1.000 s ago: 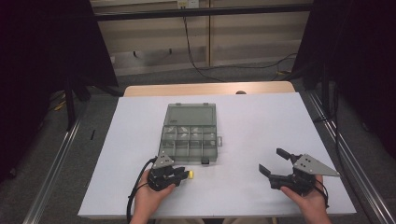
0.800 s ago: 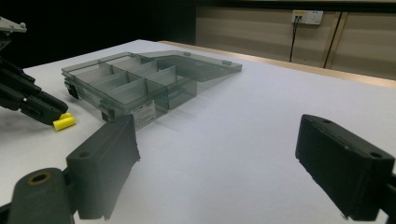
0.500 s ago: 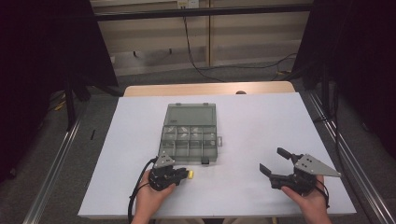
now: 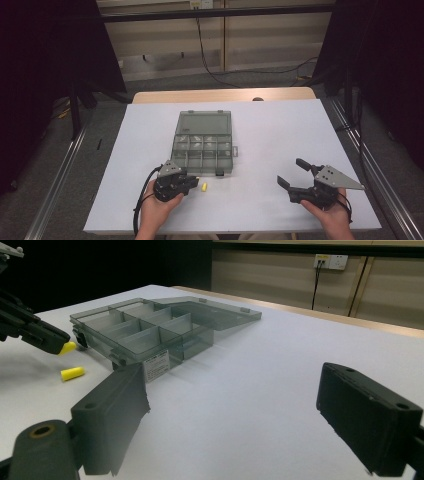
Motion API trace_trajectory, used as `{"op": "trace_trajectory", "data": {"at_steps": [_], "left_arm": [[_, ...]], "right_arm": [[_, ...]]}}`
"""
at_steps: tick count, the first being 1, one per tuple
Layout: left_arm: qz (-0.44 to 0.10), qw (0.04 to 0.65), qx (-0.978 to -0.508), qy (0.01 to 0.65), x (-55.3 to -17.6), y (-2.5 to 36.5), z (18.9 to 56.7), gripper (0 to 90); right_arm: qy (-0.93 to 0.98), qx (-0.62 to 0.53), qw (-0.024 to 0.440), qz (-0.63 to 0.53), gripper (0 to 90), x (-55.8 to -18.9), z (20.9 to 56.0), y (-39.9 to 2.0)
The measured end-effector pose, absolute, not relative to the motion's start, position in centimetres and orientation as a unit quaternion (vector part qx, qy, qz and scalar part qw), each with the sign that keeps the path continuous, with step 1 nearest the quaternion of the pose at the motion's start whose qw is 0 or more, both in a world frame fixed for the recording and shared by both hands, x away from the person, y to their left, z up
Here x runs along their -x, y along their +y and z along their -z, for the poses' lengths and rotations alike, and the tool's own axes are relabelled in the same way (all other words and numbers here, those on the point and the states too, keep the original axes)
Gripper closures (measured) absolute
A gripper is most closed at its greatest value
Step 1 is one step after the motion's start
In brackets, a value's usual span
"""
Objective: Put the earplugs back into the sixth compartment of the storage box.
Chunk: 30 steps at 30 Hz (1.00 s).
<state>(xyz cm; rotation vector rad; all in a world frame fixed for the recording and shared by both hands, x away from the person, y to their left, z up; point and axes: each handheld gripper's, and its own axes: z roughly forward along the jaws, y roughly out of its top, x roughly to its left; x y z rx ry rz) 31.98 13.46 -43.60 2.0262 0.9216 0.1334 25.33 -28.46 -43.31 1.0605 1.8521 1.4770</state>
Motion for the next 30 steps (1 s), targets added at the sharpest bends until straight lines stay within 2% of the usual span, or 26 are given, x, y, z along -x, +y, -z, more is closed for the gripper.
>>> {"op": "trace_trajectory", "data": {"at_steps": [30], "left_arm": [[-0.056,0.451,-0.805,0.382,-33.1,14.3,41.7,80.9]], "right_arm": [[0.684,-0.390,0.270,-0.554,11.5,-25.3,43.3,-28.4]]}}
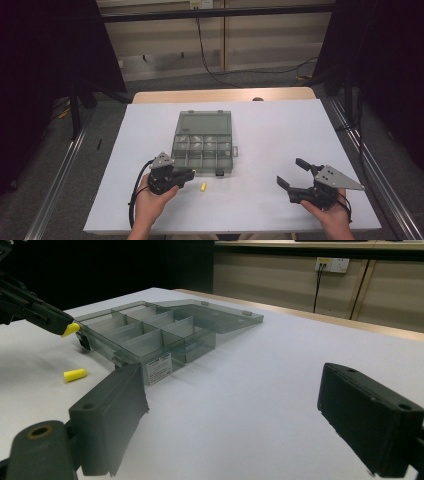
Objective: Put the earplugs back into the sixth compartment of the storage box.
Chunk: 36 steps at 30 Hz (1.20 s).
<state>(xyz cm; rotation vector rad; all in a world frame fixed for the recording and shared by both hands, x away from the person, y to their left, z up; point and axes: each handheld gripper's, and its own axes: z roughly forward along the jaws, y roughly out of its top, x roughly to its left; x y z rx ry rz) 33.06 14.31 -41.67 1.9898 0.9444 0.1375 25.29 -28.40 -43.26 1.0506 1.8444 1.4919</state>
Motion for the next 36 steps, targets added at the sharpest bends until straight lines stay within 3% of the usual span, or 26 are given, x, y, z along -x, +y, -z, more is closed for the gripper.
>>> {"op": "trace_trajectory", "data": {"at_steps": [36], "left_arm": [[-0.070,0.455,-0.800,0.385,-35.0,14.0,40.4,80.1]], "right_arm": [[0.688,-0.389,0.262,-0.554,10.6,-25.3,43.5,-28.1]]}}
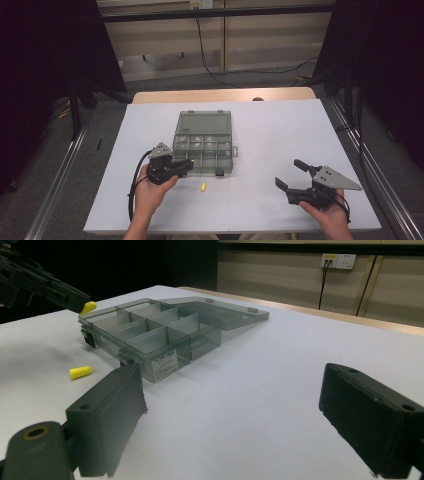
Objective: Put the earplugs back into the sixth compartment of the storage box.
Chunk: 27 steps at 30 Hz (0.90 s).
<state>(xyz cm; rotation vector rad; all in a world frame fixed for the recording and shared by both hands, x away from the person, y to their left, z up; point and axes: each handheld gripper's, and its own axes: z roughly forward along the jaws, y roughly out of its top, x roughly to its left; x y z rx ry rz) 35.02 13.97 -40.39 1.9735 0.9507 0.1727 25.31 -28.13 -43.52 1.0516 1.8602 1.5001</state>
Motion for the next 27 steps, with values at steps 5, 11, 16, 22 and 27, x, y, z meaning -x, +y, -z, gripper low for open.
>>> {"op": "trace_trajectory", "data": {"at_steps": [5,11,16,22,27], "left_arm": [[-0.080,0.456,-0.797,0.387,-35.7,13.9,40.6,80.1],[-0.085,0.454,-0.797,0.389,-36.2,13.6,40.7,79.8],[-0.095,0.456,-0.793,0.392,-36.5,13.5,40.8,79.8],[-0.103,0.457,-0.790,0.395,-36.8,13.7,40.9,79.6],[-0.109,0.458,-0.788,0.397,-36.9,13.7,41.0,78.6]], "right_arm": [[0.688,-0.388,0.262,-0.554,10.6,-25.2,43.5,-28.1],[0.687,-0.388,0.263,-0.555,10.6,-25.2,43.4,-28.2],[0.687,-0.389,0.263,-0.555,10.6,-25.1,43.4,-28.3],[0.686,-0.387,0.262,-0.557,10.7,-25.1,43.4,-28.2],[0.686,-0.389,0.261,-0.556,10.7,-25.1,43.4,-28.2]]}}
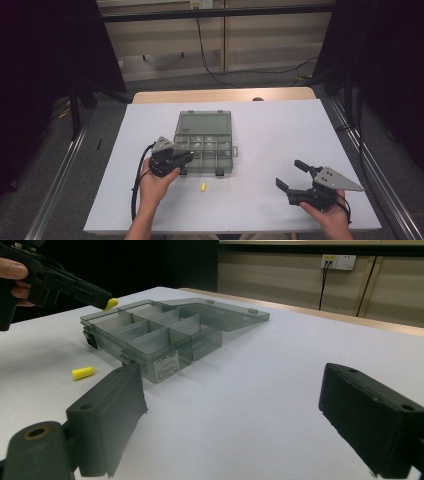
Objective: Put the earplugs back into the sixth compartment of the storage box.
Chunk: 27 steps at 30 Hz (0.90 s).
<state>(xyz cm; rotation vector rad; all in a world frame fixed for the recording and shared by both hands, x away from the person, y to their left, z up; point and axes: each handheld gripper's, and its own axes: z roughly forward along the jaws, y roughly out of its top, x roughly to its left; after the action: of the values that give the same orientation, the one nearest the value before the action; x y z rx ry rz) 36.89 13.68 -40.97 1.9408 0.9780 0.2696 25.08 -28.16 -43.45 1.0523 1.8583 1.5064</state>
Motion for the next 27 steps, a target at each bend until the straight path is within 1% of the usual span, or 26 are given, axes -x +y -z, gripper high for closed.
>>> {"op": "trace_trajectory", "data": {"at_steps": [5,8,12,21,25,27], "left_arm": [[-0.112,0.453,-0.791,0.396,-37.1,13.3,41.3,76.8],[-0.116,0.448,-0.791,0.399,-37.3,13.2,41.5,71.1],[-0.117,0.450,-0.789,0.401,-37.0,13.2,41.4,67.7],[-0.110,0.457,-0.781,0.410,-35.7,13.9,41.6,49.6],[-0.109,0.461,-0.780,0.409,-35.1,14.3,41.7,45.5],[-0.107,0.461,-0.779,0.412,-34.8,14.5,41.7,41.6]], "right_arm": [[0.687,-0.390,0.259,-0.555,10.7,-25.1,43.5,-28.2],[0.686,-0.391,0.260,-0.556,10.7,-25.1,43.5,-28.2],[0.687,-0.389,0.260,-0.556,10.8,-25.1,43.5,-28.1],[0.687,-0.390,0.262,-0.555,10.8,-25.1,43.5,-28.2],[0.689,-0.387,0.262,-0.554,10.8,-25.1,43.5,-28.0],[0.689,-0.385,0.263,-0.555,10.8,-25.0,43.5,-28.0]]}}
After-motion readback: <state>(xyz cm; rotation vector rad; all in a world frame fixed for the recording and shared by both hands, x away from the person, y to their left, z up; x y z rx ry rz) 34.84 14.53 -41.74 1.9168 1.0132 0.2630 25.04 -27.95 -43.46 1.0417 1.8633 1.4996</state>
